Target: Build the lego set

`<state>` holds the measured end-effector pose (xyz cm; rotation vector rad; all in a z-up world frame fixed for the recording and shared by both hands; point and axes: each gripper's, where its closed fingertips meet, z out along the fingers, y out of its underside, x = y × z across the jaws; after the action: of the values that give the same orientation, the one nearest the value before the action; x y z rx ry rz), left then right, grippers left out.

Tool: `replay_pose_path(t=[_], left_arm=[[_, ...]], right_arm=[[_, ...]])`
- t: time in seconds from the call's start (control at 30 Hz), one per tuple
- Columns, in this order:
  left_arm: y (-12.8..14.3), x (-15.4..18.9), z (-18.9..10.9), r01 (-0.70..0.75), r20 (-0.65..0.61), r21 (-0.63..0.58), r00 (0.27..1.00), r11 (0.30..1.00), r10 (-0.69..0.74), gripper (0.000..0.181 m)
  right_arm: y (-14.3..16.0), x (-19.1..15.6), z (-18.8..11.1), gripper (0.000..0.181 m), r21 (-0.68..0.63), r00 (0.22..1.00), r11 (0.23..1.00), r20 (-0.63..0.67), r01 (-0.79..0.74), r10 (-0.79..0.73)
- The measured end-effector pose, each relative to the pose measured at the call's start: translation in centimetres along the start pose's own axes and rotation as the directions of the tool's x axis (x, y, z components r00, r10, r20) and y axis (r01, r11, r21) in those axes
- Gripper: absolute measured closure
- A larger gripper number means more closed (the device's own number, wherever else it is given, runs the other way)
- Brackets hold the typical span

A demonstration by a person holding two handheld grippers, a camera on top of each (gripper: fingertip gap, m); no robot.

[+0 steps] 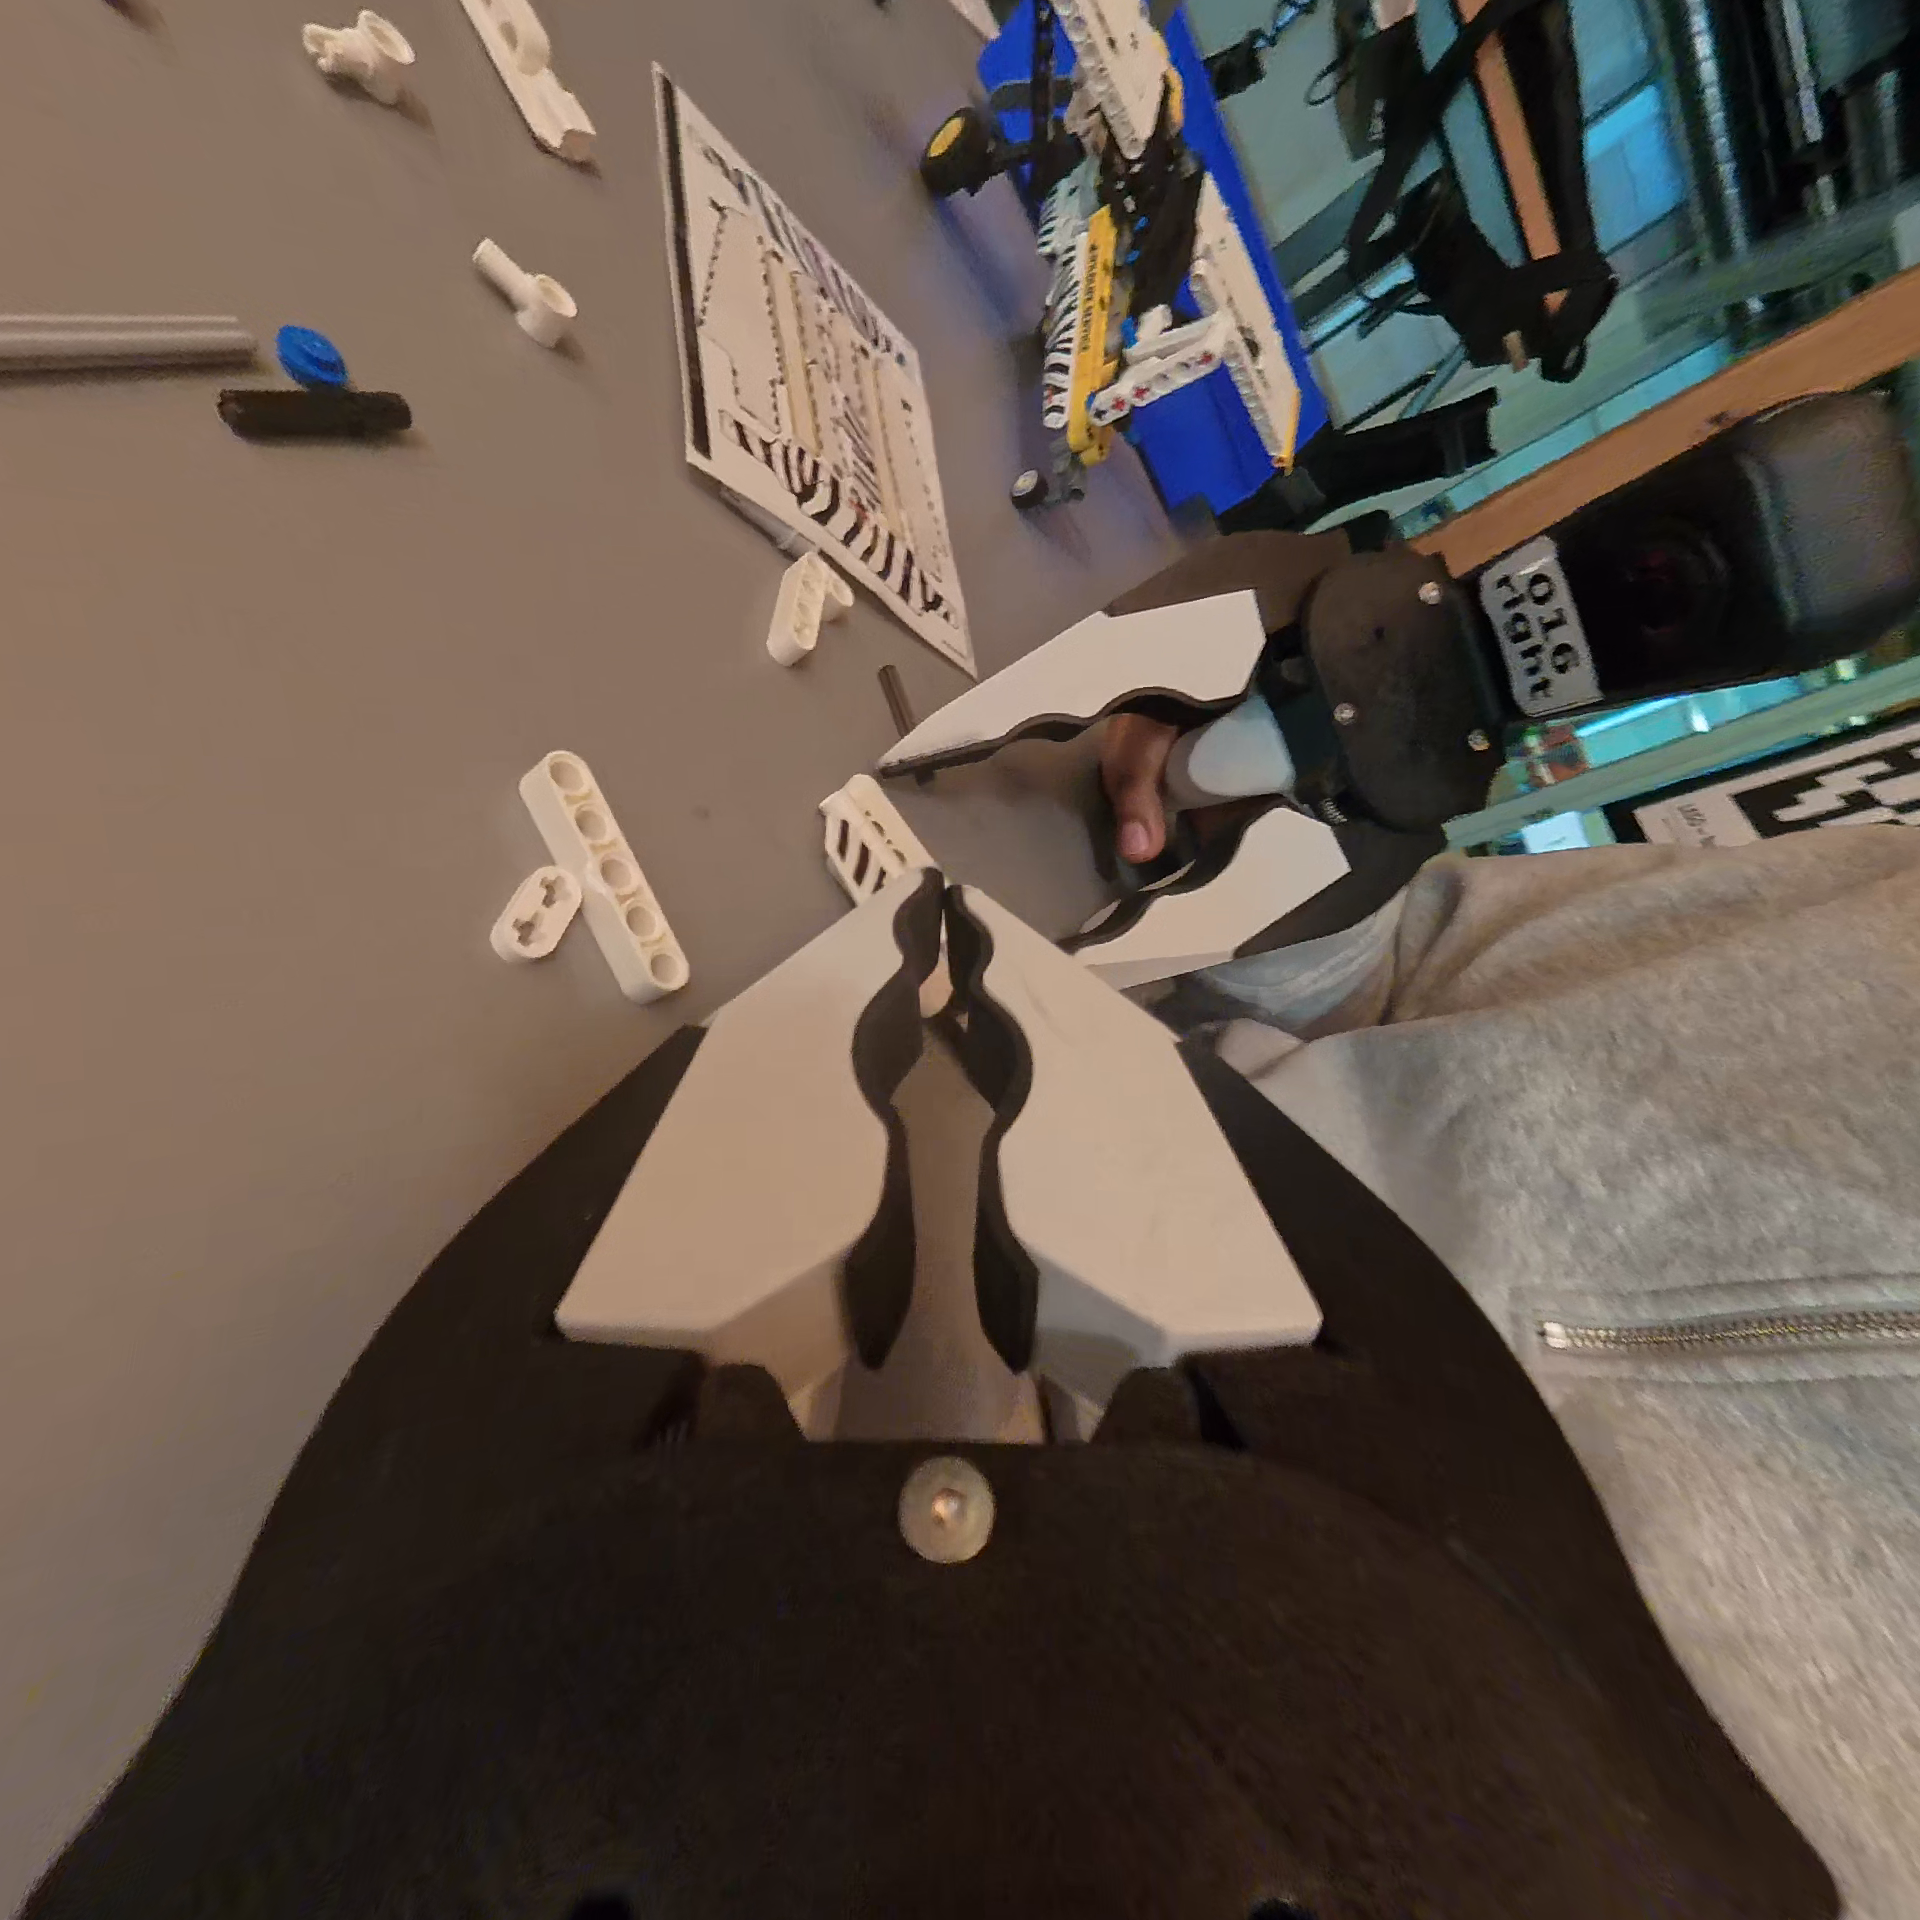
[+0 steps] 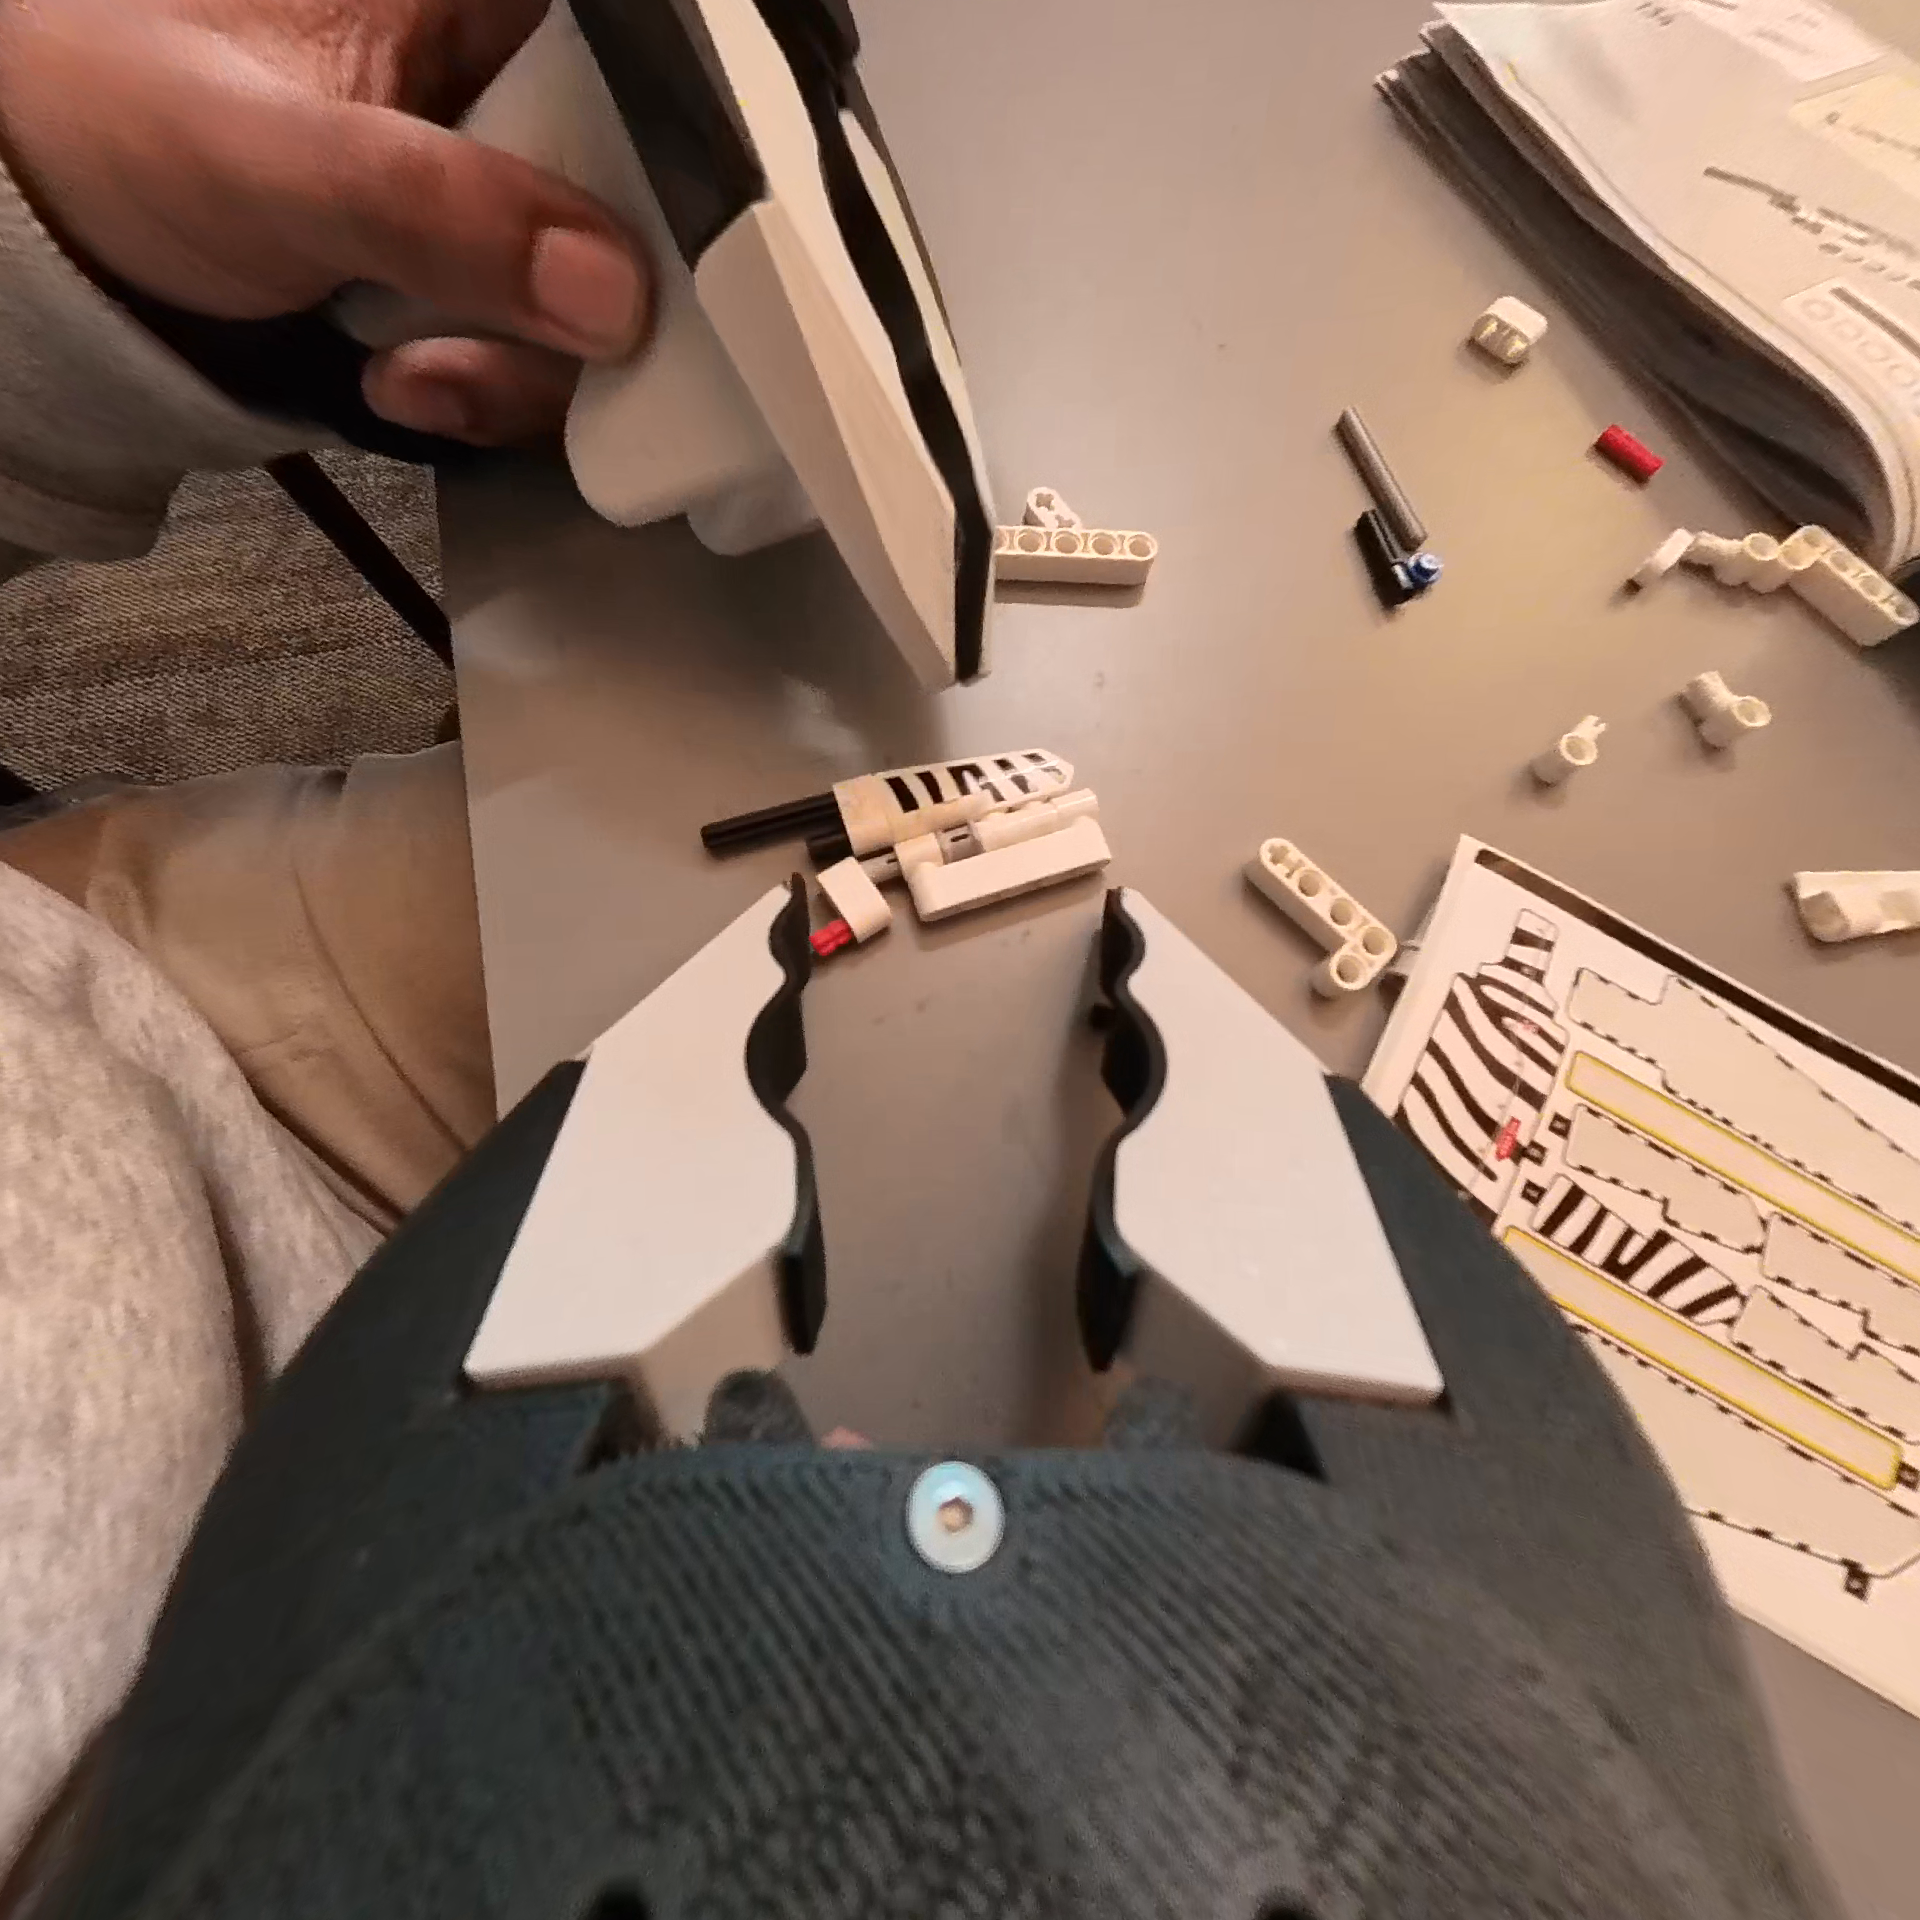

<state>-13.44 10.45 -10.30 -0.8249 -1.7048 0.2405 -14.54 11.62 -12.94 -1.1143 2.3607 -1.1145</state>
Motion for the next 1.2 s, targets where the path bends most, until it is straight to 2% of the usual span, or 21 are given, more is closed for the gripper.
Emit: replay_pose_path(t=[0.2,0.9,1.07,1.2], left_arm=[[1.2,-1.4,0.8,-0.009,0.142,-0.078,0.99,0.997,0.02,0.181],[1.6,-0.8,1.4,0.014,0.094,-0.103,0.996,0.995,-0.005,0.181],[1.6,-0.8,1.4,0.016,0.091,-0.102,0.996,0.995,-0.006,0.181],[1.6,-0.8,1.4,0.02,0.088,-0.103,0.996,0.994,-0.011,0.181]], right_arm=[[0.0,-0.1,0.0,0.128,-0.001,1.0,1.0,0.006,-0.001,0.001],[0.0,-0.5,0.0,0.138,-0.004,0.999,0.999,0.017,-0.039,0.039],[0.0,-0.3,-0.6,0.132,0.026,0.999,0.999,0.03,-0.027,0.027],[-0.4,0.1,-1.0,0.119,0.064,0.999,0.998,0.049,-0.003,0.0]])
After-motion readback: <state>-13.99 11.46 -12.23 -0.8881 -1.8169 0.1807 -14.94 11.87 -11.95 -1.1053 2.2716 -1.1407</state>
